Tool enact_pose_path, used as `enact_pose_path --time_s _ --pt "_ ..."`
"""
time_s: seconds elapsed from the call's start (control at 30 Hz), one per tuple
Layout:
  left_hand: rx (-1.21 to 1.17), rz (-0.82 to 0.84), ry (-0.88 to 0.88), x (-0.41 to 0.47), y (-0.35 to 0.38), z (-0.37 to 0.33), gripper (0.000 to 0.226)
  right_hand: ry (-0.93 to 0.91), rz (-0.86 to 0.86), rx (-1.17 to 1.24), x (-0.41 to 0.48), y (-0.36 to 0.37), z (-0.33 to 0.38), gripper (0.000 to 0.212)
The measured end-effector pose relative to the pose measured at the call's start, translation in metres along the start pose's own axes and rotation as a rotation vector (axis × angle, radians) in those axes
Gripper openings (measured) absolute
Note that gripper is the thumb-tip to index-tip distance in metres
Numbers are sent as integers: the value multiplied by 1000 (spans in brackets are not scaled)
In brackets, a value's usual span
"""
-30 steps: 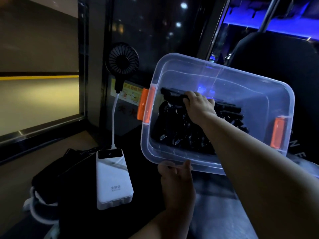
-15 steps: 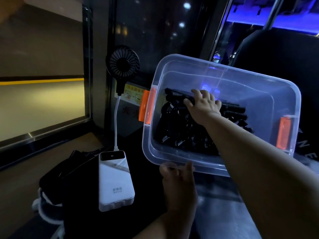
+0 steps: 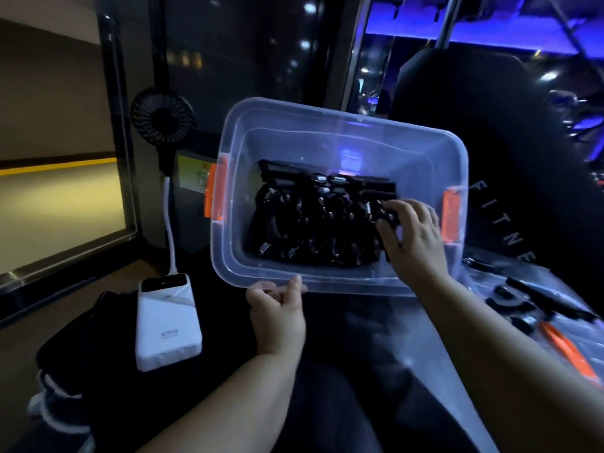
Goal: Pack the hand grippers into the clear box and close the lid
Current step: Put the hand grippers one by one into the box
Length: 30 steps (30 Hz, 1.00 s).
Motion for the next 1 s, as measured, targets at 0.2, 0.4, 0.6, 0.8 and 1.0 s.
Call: enact_pose_path --time_s 0.2,0.4,0.6,0.8,1.0 --pt "28 -19 14 -3 1 -3 30 217 37 -103 -55 -30 -75 55" --pt "-2 -13 18 -4 2 -3 31 450 407 -287 -93 -34 -155 47" --pt "-16 -7 35 -4 2 -1 30 523 859 -368 -132 -23 -204 56" --pt "-30 -8 38 -2 3 2 30 568 828 -306 -128 -36 -183 47" --pt "-32 -8 35 -3 3 2 30 602 808 -368 -125 -62 -161 43"
Point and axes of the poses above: each hand's wrist, its own x-axis towards the middle knuckle, its own y-axis out of the palm, z = x × y, the point moved 2 cm from there along x, towards the middle knuckle, and after that the axes turned 14 degrees about -x, right-handed, at the moved point
